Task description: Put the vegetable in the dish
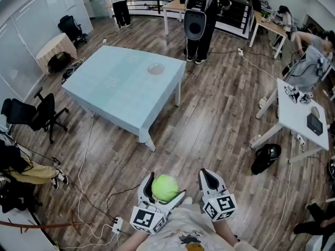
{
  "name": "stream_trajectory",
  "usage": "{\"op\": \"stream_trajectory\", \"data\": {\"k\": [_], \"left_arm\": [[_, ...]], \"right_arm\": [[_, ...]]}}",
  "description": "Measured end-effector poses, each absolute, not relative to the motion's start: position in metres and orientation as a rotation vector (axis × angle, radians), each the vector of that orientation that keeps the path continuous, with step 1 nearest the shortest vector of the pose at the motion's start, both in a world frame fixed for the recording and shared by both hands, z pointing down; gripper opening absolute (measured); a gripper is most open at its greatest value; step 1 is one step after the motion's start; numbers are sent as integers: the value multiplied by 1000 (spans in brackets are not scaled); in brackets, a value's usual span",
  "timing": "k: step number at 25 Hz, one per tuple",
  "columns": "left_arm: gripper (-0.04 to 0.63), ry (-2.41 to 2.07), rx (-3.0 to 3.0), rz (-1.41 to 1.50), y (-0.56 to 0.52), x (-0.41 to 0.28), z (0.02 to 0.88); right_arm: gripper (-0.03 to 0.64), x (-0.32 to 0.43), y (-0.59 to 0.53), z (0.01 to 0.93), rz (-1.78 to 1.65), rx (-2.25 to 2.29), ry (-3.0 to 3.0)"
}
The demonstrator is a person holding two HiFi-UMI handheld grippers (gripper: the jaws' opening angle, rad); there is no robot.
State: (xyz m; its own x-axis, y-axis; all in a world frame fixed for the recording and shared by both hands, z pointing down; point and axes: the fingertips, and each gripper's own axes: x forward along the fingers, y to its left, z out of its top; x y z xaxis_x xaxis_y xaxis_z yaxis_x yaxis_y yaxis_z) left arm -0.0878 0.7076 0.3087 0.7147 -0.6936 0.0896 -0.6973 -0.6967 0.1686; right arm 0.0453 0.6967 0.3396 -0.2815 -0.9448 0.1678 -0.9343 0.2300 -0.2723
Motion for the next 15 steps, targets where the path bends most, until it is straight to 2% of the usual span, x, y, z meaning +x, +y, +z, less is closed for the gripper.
{"op": "stream_trajectory", "data": {"k": [7,15], "left_arm": [[548,-1000,2757,56,725,-64,314],[548,-1083,2709,49,716,-49,316]], "right_arm": [[29,54,725,349,-548,-1869,2378],[28,76,722,363,-567,-1804,2407]]}}
